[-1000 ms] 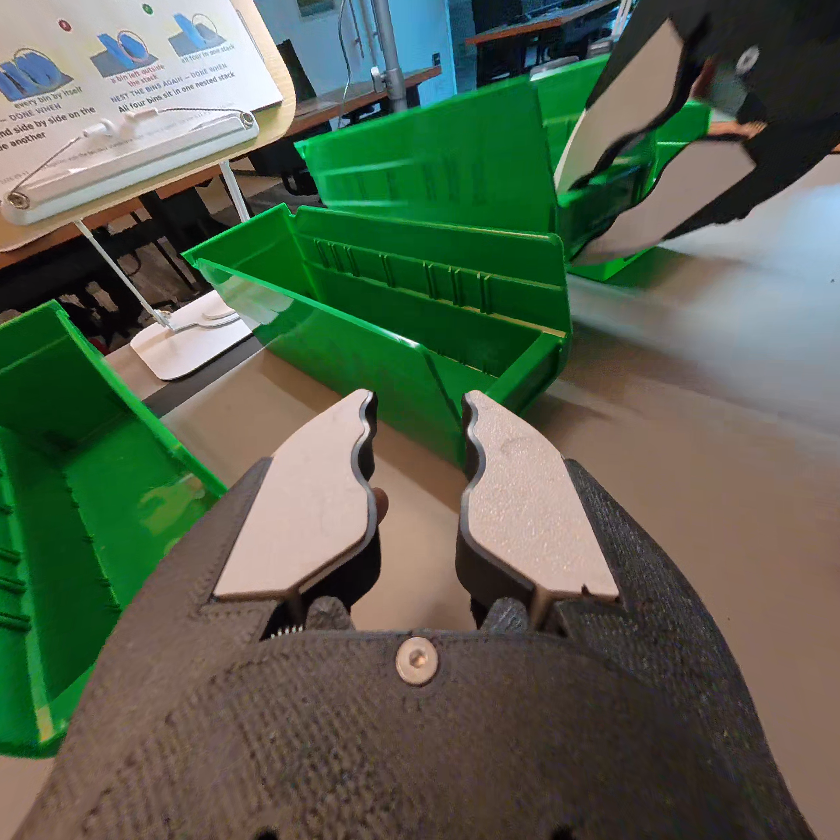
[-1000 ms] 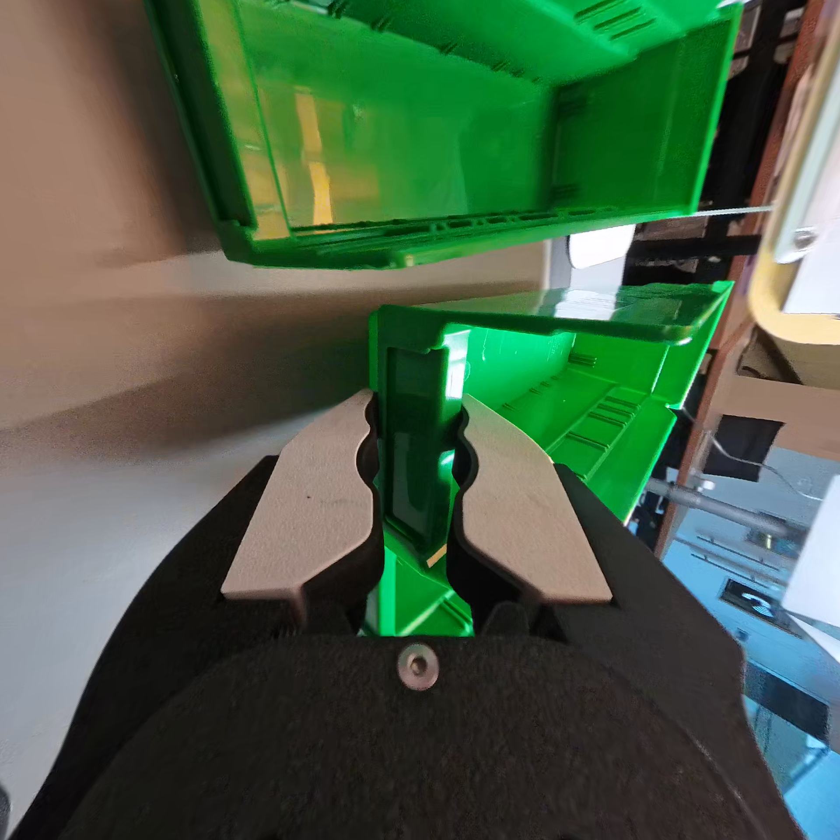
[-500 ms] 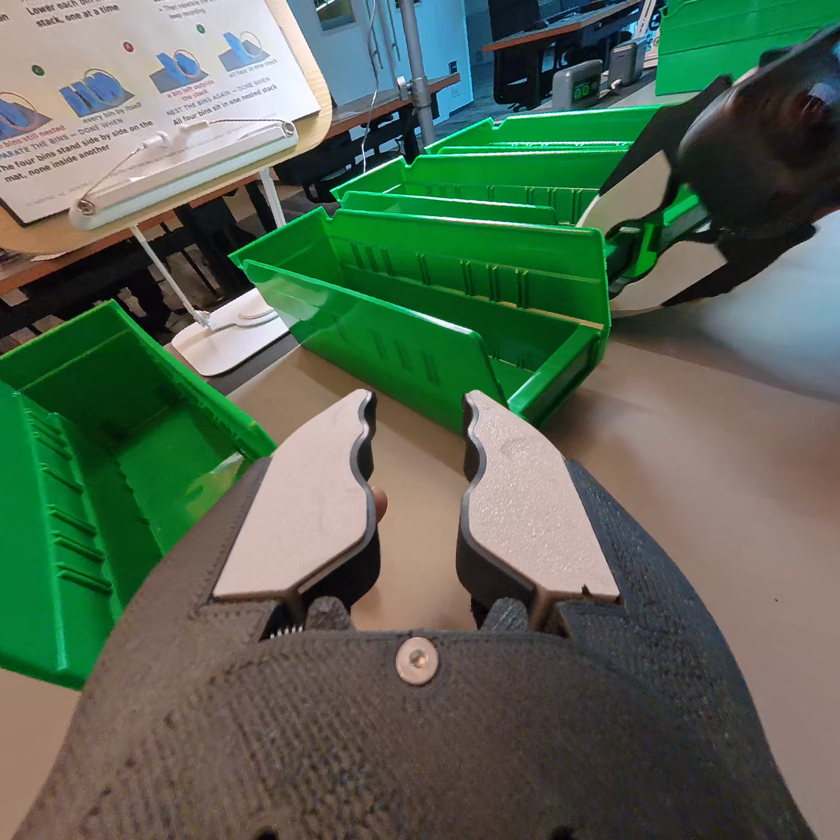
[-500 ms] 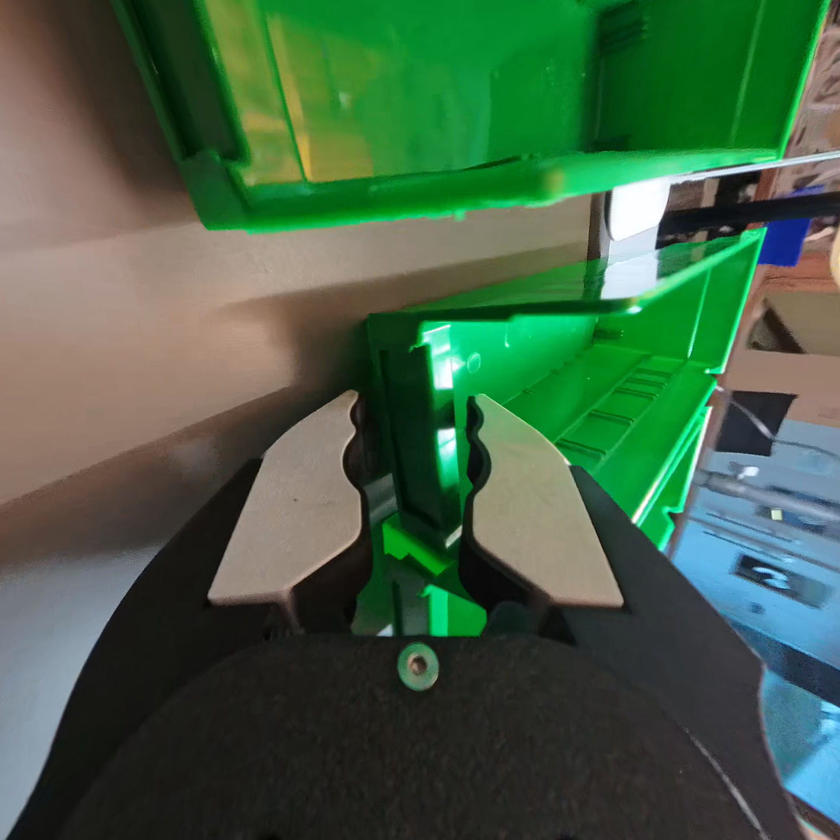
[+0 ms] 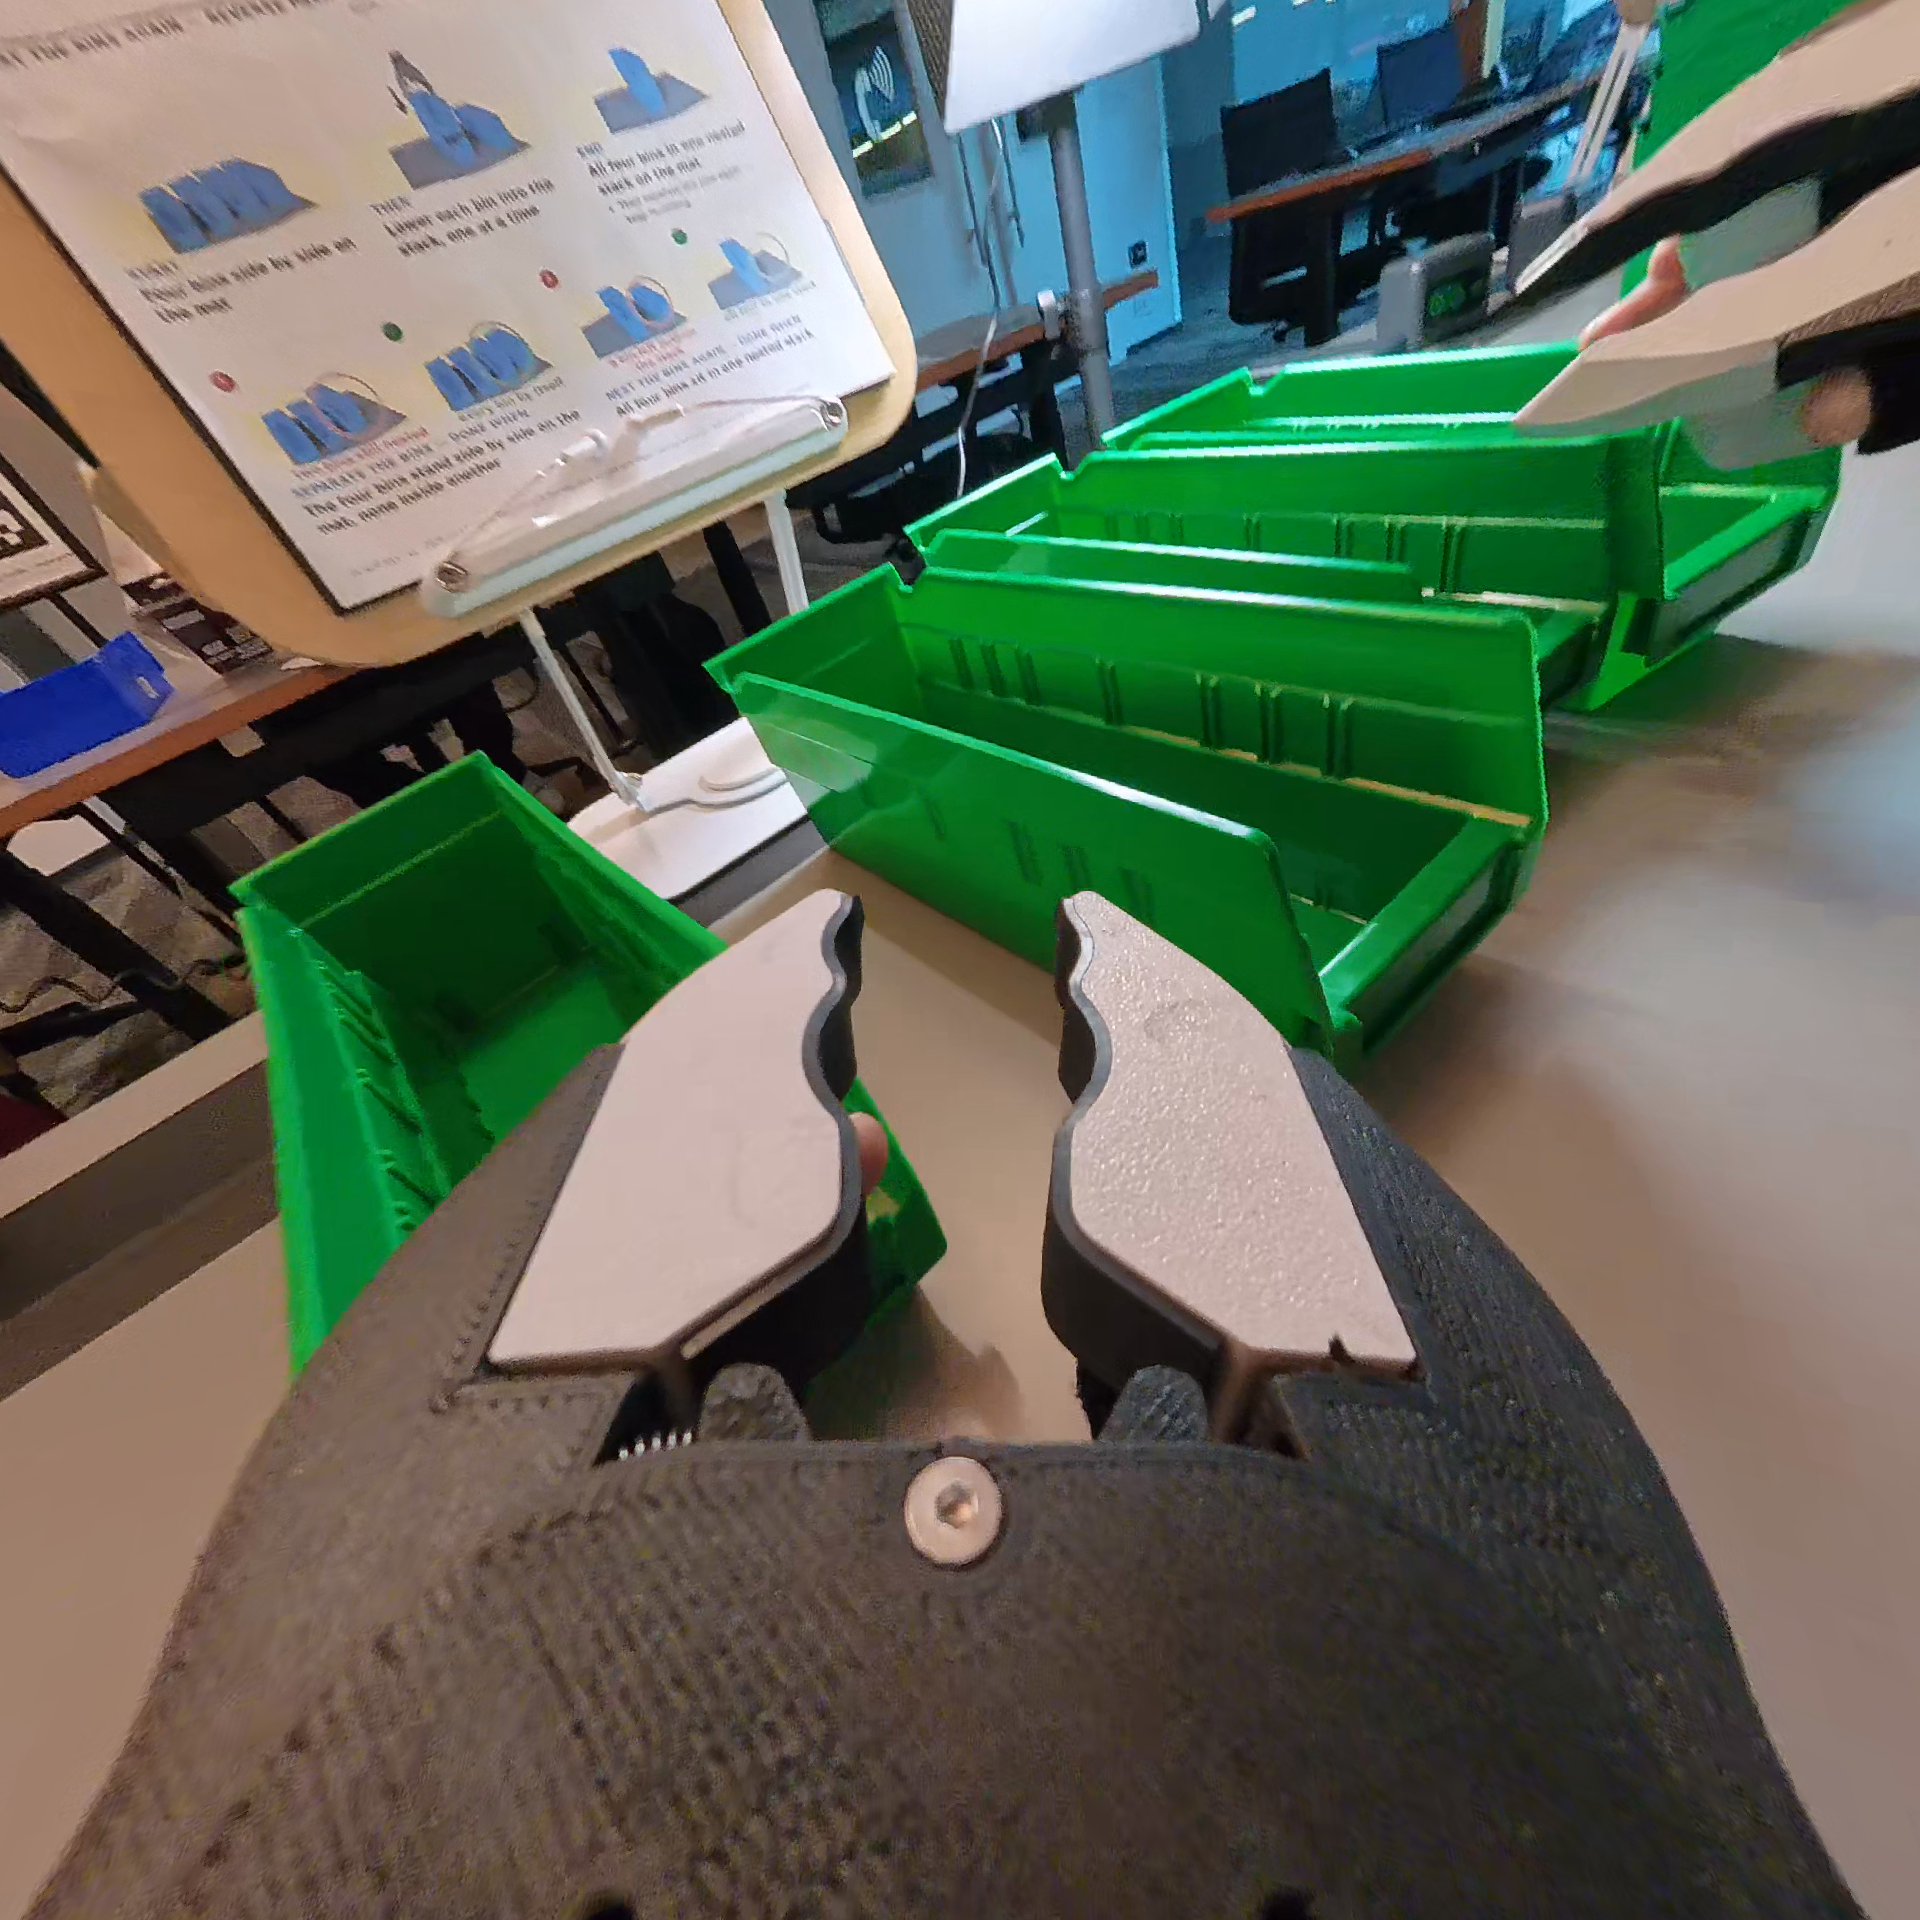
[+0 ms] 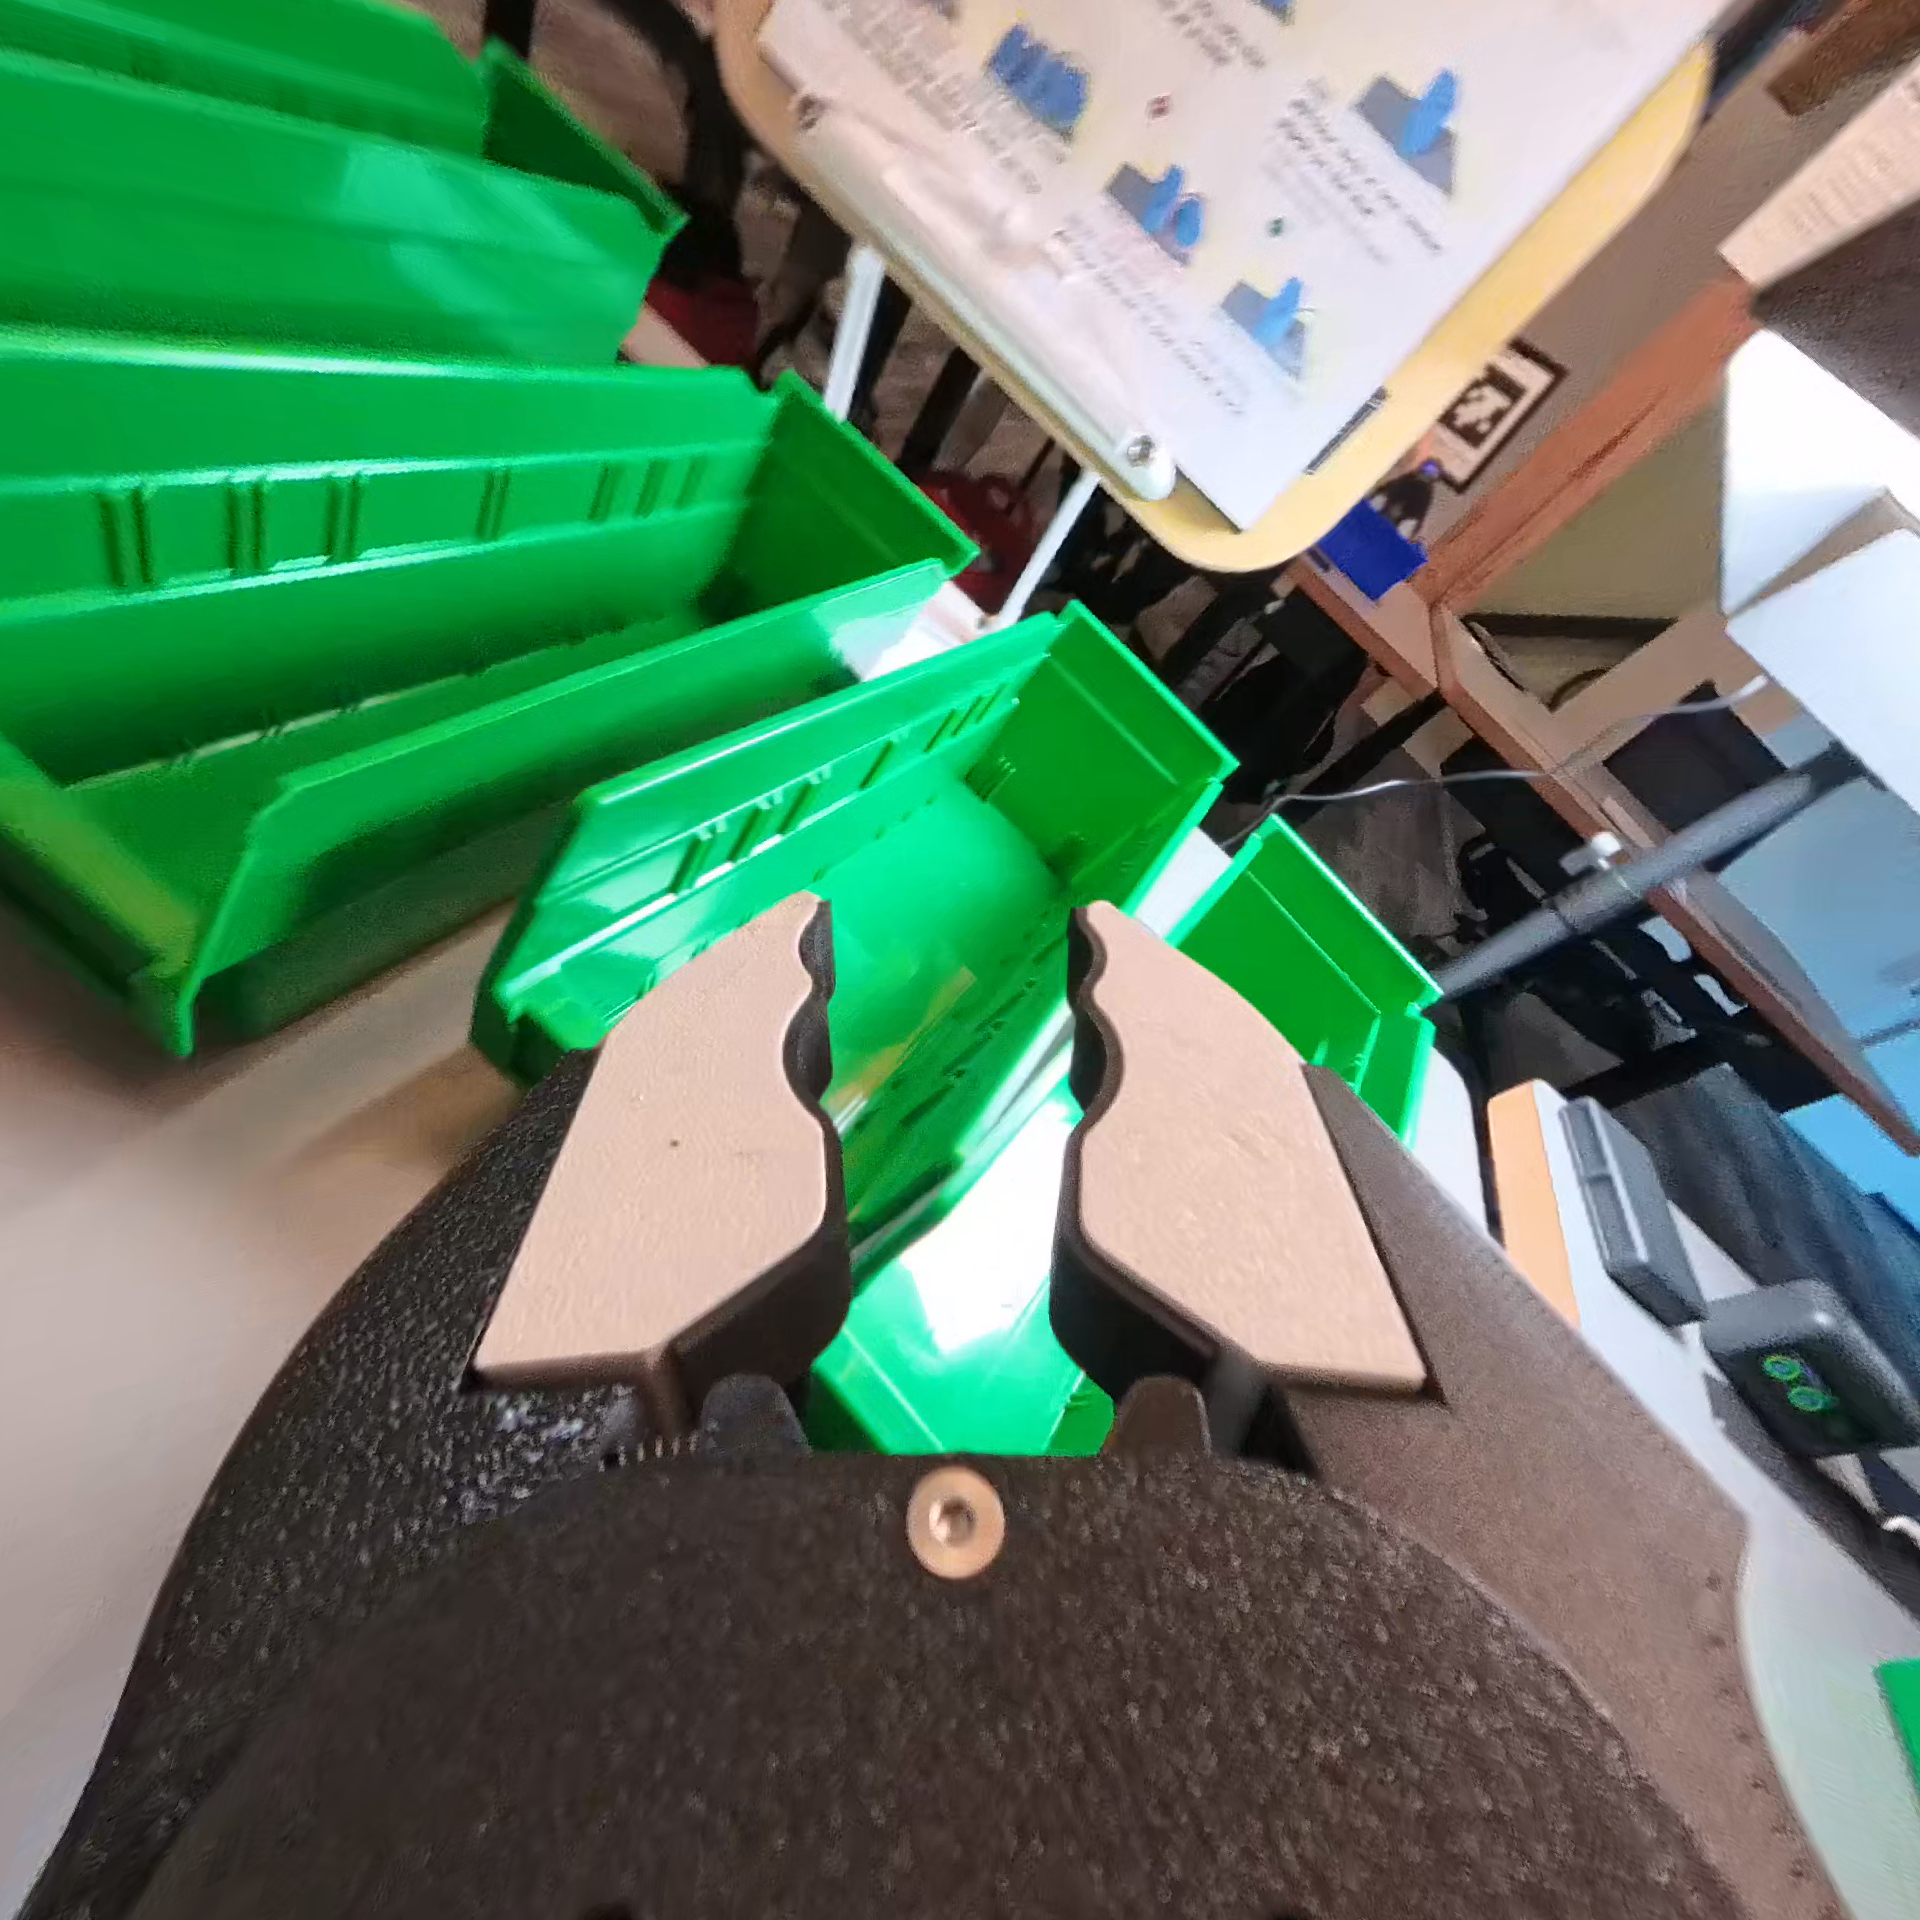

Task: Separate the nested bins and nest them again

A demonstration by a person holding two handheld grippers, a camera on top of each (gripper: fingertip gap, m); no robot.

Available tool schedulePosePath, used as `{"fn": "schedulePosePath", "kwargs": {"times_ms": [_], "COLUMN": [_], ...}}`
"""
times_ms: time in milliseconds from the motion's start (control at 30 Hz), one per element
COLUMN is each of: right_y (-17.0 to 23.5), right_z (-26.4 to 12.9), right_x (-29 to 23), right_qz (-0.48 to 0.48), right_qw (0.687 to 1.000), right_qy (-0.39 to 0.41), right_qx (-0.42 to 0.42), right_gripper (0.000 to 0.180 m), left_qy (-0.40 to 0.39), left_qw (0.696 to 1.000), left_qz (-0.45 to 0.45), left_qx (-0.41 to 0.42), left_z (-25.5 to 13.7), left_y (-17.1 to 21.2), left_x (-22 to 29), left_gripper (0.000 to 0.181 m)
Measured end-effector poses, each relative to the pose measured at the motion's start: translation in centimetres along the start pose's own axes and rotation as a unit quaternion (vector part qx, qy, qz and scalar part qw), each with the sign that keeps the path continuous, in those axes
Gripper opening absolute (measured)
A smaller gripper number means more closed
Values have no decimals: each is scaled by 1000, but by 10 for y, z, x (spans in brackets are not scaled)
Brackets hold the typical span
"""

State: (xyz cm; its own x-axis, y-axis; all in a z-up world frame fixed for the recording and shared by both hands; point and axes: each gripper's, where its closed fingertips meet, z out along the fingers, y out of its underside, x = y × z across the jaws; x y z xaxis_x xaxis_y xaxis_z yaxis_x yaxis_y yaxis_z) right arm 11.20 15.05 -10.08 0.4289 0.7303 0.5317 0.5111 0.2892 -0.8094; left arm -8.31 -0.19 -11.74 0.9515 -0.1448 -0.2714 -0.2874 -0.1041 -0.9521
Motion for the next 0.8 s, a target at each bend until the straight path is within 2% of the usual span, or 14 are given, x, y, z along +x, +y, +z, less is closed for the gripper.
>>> {"fn": "schedulePosePath", "kwargs": {"times_ms": [267, 433, 533, 667, 800], "right_y": [18, 24, 29, 55, 69], "right_z": [1, -5, -13, -16, -10], "right_x": [32, 3, 4, -9, -13], "right_qz": [92, 93, 78, 69, 65], "right_qw": [994, 990, 989, 979, 977], "right_qy": [50, -102, -128, -176, -172], "right_qx": [40, 11, -4, -74, -106], "right_gripper": [40, 47, 50, 64, 59], "left_qy": [-25, -25, -31, -19, 2], "left_qw": [1000, 1000, 999, 998, 995], "left_qz": [-5, 2, 9, 34, 82], "left_qx": [18, -12, -27, -44, -58], "left_z": [-37, -40, -40, -40, -35], "left_y": [-7, 9, 16, 20, 23], "left_x": [-43, -63, -71, -67, -51], "left_gripper": [36, 40, 41, 42, 41]}}
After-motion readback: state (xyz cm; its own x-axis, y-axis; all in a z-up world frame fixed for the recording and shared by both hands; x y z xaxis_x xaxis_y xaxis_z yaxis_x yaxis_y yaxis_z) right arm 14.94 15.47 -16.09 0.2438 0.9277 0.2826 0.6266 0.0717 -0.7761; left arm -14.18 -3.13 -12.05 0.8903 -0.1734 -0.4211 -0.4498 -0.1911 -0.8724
